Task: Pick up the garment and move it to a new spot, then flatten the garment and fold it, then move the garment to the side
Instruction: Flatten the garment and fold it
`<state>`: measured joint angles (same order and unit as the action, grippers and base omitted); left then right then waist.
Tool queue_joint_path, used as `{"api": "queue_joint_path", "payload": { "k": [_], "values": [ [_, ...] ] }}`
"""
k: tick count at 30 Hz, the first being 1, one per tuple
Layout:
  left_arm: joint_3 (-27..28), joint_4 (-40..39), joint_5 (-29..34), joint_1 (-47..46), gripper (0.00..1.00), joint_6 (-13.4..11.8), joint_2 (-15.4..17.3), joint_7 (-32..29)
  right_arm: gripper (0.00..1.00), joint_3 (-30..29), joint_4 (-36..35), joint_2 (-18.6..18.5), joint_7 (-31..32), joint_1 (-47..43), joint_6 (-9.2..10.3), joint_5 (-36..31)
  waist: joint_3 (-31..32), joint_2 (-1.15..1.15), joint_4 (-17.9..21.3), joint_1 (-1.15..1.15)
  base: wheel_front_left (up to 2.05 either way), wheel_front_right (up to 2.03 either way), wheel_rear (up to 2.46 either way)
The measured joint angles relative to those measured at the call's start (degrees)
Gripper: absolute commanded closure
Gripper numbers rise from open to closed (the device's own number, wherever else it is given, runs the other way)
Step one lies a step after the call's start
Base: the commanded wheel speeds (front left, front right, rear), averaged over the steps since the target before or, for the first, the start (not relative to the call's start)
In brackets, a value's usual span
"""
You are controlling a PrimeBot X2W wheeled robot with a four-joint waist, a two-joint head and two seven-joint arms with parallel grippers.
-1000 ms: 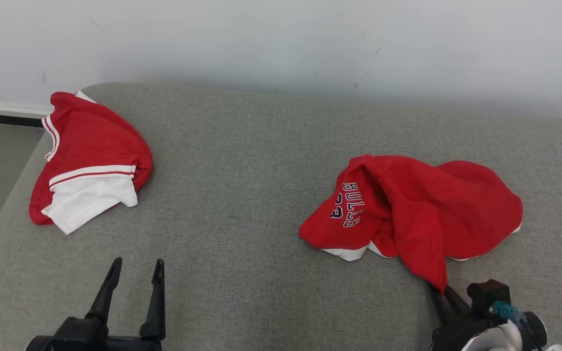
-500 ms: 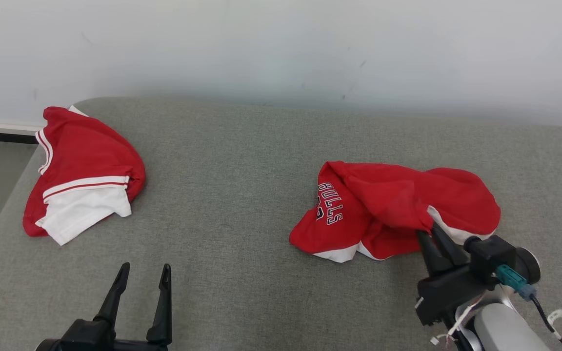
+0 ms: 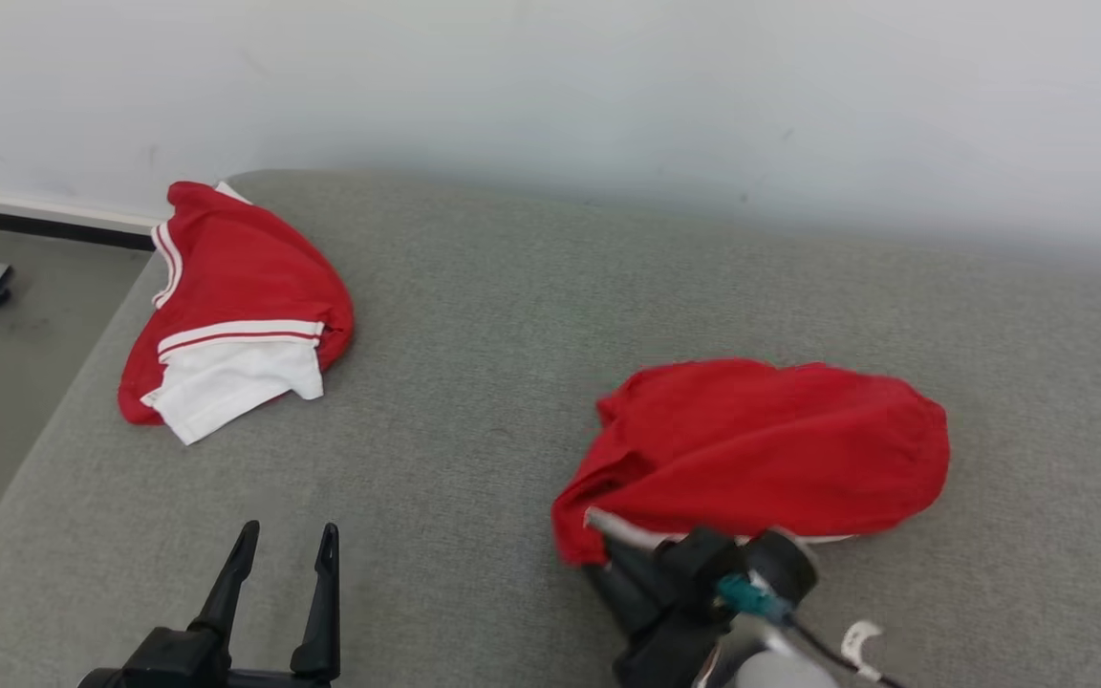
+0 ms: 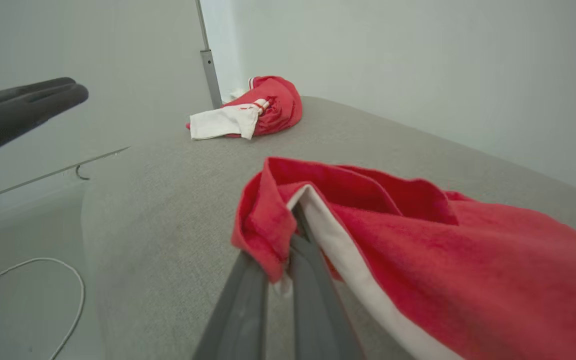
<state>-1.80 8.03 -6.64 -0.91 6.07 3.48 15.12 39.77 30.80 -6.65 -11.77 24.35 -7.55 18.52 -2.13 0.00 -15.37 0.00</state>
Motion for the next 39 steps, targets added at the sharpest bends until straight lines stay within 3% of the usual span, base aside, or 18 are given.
{"api": "queue_joint_path", "payload": {
  "k": [2, 3, 4, 12, 17, 21, 28, 39],
  "values": [
    [-0.16, 0.32, 0.0, -0.02, 0.0, 0.03, -0.02, 0.0, 0.75, 3.33, 2.92, 1.18, 0.16, 0.15, 0.0, 1.47, -0.11, 0.0, -0.77, 0.0, 0.0, 0.0, 0.0],
    [-0.3, 0.43, 0.0, -0.03, 0.0, 0.07, -0.04, 0.0, 0.43, 5.02, 4.49, 1.59, 0.15, 0.24, 0.0, 2.46, -0.15, 0.0, -1.13, 0.0, 0.0, 0.0, 0.0],
    [-0.42, 0.53, 0.0, -0.06, 0.0, 0.08, -0.08, 0.0, 0.0, 6.02, 5.93, 1.92, 0.09, 0.26, 0.0, 3.12, -0.19, 0.0, -1.45, 0.0, 0.0, 0.0, 0.0],
    [-0.11, 1.1, 0.02, -0.06, 0.0, 0.32, -0.21, 0.0, 0.0, 10.71, 12.82, 3.23, -2.13, 2.11, 0.0, 7.79, 0.14, 0.0, -1.55, 0.0, 0.0, 0.0, 0.0],
    [0.21, 1.16, 0.19, 0.02, 0.0, 0.32, -0.25, 0.0, 0.0, 8.24, 11.93, 2.46, -3.15, 2.54, 0.0, 9.22, 1.09, 0.0, -0.12, 0.0, 0.0, 0.0, 0.0],
    [0.56, 0.75, 0.38, 0.34, 0.0, 0.25, -0.29, 0.0, 0.0, 0.13, 5.21, -0.34, -3.23, 1.07, 0.0, 7.87, 1.82, 0.0, 1.37, 0.0, 0.0, 0.0, 0.0],
    [1.54, -1.26, 1.23, 1.42, 0.0, -0.03, -0.16, 0.0, 0.0, -18.07, -7.57, -4.54, -3.32, -10.29, 0.0, 1.34, 2.7, 0.0, 4.55, 0.0, 0.0, 0.0, 0.0],
    [2.76, -3.59, 2.57, 2.47, 0.0, -0.59, 0.03, 0.0, 0.0, -33.74, -18.59, -3.04, -3.33, -24.69, 0.0, -3.37, 2.47, 0.0, 7.49, 0.0, 0.0, 0.0, 0.0]
  ]
}}
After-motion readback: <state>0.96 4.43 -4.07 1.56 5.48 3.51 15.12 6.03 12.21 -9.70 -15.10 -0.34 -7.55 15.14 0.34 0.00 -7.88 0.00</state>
